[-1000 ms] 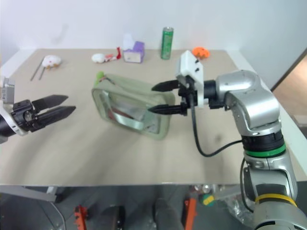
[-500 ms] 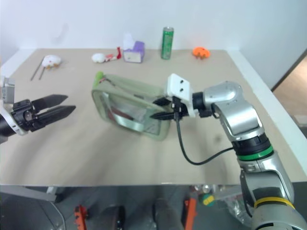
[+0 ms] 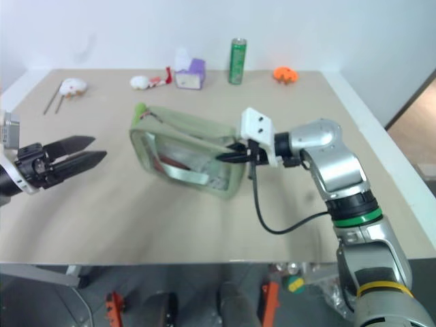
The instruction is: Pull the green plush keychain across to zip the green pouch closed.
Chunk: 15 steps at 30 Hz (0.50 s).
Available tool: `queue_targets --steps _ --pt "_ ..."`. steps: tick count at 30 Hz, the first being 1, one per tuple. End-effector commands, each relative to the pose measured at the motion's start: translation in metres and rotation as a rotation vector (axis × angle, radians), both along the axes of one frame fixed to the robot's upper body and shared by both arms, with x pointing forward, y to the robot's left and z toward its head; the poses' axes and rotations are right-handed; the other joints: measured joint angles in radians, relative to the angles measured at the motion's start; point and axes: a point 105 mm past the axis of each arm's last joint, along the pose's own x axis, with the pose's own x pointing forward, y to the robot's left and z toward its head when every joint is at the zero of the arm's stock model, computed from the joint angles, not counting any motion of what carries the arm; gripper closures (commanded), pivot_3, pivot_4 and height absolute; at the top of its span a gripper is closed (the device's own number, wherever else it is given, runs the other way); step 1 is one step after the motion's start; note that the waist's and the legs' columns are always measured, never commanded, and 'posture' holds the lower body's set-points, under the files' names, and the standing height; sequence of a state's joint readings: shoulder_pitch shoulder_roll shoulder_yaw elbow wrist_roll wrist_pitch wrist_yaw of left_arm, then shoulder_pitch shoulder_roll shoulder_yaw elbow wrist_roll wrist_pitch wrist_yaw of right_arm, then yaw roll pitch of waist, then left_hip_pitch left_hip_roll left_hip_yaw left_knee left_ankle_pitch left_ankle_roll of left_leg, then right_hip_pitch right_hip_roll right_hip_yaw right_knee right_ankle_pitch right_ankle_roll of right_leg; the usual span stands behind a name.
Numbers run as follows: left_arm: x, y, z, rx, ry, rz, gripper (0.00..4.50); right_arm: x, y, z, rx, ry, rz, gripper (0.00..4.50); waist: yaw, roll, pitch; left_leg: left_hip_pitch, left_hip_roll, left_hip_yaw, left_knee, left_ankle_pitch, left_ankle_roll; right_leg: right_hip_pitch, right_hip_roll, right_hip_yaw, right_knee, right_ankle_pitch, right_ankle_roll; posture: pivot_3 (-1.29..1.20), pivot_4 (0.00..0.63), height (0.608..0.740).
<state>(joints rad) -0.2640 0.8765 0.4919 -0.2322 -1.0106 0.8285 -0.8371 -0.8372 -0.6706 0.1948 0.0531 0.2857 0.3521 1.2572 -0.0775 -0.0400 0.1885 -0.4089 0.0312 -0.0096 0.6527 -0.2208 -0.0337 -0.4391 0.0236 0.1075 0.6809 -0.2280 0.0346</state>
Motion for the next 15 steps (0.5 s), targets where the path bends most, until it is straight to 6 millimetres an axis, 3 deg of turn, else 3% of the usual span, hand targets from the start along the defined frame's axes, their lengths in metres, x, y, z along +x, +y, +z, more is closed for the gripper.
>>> queue_targets --steps 1,10,15 --pt "-0.004 0.012 0.014 -0.002 -0.057 0.039 0.14 -0.012 -0.011 0.024 0.101 0.005 0.060 4.45 0.000 0.000 0.000 0.000 0.000 0.000 0.000 0.000 0.000 0.000 0.000 0.000 0.000 0.000 0.000 0.00 0.150 0.740" --pt "-0.001 0.035 0.016 -0.073 -0.046 0.111 0.14 -0.016 -0.025 0.031 0.107 0.061 0.087 4.45 -0.001 0.000 0.000 0.000 0.000 0.000 0.000 0.000 0.000 0.000 0.001 0.000 0.000 0.000 0.000 0.00 0.150 0.740" --pt "0.001 0.038 0.013 -0.082 -0.033 0.117 0.14 -0.038 -0.023 0.028 0.074 0.108 0.210 4.45 0.000 0.000 0.000 0.000 0.000 0.000 0.000 0.000 0.000 0.000 0.000 0.000 0.000 -0.001 0.000 0.00 0.150 0.740"
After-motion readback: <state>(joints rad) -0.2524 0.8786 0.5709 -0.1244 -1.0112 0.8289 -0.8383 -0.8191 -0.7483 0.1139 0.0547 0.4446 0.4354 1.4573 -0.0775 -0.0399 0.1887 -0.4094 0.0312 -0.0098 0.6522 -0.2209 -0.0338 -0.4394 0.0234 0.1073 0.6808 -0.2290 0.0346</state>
